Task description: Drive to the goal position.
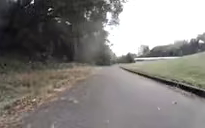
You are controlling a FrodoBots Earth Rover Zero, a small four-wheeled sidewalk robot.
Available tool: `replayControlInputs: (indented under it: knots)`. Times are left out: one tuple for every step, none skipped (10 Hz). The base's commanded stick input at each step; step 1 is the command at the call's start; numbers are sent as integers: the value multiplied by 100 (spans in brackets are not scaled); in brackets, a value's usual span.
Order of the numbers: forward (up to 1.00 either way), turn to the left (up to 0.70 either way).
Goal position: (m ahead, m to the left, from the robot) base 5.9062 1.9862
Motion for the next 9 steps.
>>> replayControlInputs:
  knots:
    - [100, -3]
    - [100, -10]
    - [100, -10]
    - [100, -10]
    - [100, -4]
    - [100, -3]
    - [100, -5]
    - [100, -11]
    - [100, -13]
